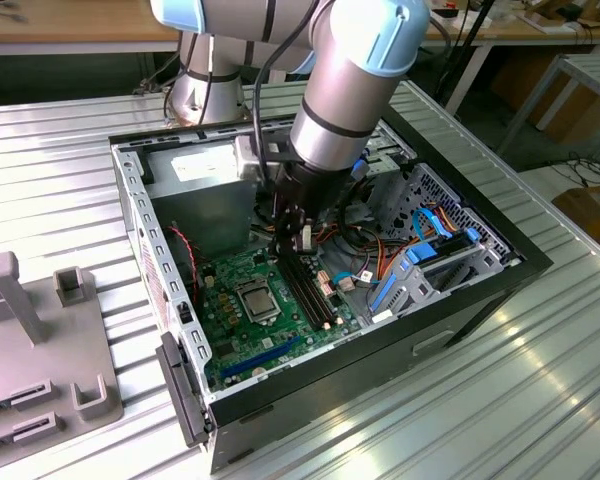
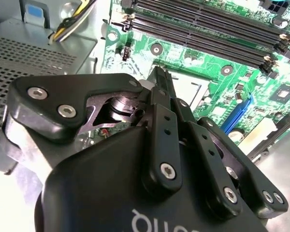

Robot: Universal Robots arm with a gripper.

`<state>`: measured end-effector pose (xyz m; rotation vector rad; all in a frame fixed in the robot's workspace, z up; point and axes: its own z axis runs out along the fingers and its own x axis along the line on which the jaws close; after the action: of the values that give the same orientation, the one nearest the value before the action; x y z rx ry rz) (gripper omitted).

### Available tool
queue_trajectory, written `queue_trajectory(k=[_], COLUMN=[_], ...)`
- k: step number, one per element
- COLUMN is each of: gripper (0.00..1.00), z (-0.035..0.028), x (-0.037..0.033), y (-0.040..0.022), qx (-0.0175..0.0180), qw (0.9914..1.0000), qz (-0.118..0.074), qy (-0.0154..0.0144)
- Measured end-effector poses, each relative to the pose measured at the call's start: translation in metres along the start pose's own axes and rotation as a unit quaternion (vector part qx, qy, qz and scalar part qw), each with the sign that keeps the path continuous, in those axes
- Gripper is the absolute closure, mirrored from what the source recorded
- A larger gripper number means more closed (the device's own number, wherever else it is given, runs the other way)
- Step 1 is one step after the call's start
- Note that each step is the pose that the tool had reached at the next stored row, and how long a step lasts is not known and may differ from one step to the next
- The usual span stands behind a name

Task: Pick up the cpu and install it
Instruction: 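Install the first cpu locking lever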

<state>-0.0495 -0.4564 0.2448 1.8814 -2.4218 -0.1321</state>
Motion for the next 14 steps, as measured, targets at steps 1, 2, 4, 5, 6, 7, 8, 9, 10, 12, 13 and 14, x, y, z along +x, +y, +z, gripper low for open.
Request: queue_trajectory(k=[1,2,4,5,6,7,8,9,10,12,13,14], gripper=[0.89,0.89,0.89,0.89,0.89,0.89,0.89,0.89,0.89,0.89,0.89,0.89], z=[0.0001,0.0002,0.0003,0.0005,0.0006,0.0007,0.0008,0.0009,0.0011,0.0015,0.0019,0.0022], x=[0.0010,0.0017,0.0034,0.0049,0.0056,0.0066,0.0082,0.0092,0.0101,0.0119,0.0139,0.0155], y=[0.0000,-0.0001,-0.0004,-0.0009,-0.0010,-0.0012,-0.0015,-0.0015,-0.0016,-0.0018,-0.0018,-0.0017], qx=[0.0005,0.0010,0.0022,0.0033,0.0038,0.0044,0.0051,0.0055,0.0058,0.0065,0.0071,0.0076], qw=[0.99999,0.99997,0.99989,0.99981,0.99976,0.99969,0.99958,0.99950,0.99941,0.99920,0.99894,0.99871], qz=[-0.004,-0.007,-0.015,-0.019,-0.022,-0.024,-0.028,-0.031,-0.034,-0.039,-0.045,-0.050], qy=[0.0003,0.0006,0.0011,0.0013,0.0015,0.0016,0.0019,0.0021,0.0023,0.0027,0.0032,0.0036])
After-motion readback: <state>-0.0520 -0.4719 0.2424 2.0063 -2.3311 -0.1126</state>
